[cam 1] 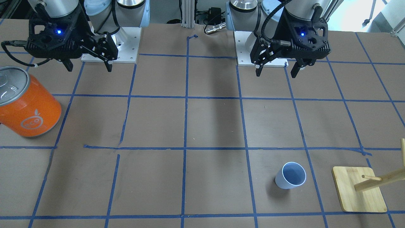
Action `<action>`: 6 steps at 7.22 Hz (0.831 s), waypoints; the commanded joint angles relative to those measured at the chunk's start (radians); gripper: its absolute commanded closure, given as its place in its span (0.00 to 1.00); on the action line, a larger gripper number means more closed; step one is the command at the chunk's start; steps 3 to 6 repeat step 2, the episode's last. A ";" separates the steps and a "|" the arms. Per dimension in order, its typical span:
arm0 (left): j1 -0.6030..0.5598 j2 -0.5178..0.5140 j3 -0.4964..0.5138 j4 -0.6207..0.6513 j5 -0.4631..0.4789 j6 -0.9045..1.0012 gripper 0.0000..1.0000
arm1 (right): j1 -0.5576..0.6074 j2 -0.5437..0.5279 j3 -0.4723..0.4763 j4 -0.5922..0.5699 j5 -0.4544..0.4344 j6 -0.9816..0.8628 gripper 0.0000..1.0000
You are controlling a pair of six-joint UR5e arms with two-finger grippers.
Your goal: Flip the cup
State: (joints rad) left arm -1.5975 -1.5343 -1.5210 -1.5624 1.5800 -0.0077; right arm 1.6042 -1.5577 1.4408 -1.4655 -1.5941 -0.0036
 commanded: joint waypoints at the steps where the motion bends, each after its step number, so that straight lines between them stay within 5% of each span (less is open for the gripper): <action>1: -0.001 0.006 0.001 -0.005 0.003 0.000 0.00 | 0.000 0.004 0.024 -0.074 -0.001 0.001 0.00; 6: -0.001 0.005 -0.001 -0.005 0.003 0.000 0.00 | -0.001 -0.001 0.044 -0.088 -0.003 0.001 0.00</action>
